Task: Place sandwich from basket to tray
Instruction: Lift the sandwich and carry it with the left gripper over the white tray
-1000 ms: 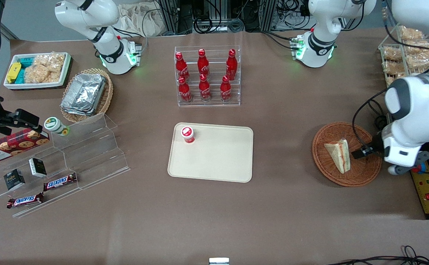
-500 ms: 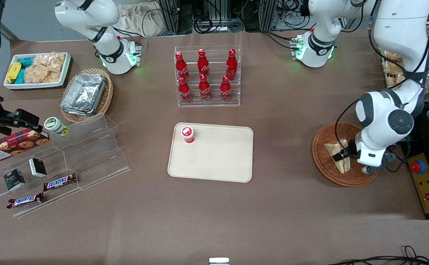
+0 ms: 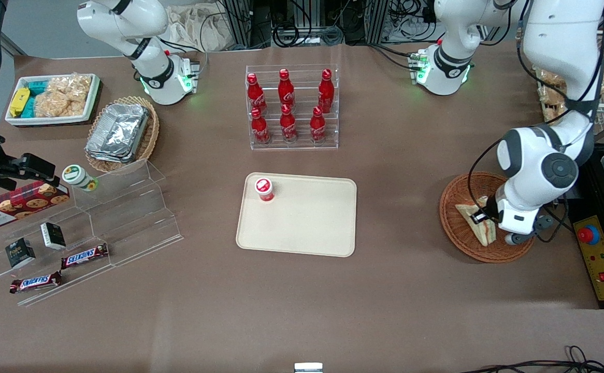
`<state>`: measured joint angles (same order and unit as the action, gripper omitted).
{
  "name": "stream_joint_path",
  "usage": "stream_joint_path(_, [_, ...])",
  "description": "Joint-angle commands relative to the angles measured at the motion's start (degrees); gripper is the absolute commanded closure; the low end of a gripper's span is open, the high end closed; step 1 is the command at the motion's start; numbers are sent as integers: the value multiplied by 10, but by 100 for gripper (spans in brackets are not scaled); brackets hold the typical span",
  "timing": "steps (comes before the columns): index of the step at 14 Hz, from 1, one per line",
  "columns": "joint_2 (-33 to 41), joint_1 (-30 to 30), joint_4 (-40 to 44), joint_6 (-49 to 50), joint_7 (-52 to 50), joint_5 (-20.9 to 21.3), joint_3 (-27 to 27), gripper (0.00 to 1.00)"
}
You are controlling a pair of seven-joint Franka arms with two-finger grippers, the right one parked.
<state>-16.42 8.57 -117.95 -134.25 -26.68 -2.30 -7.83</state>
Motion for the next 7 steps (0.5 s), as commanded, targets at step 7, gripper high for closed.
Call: stream_joint_path(7, [79,50,345,477,-34,48,58,100])
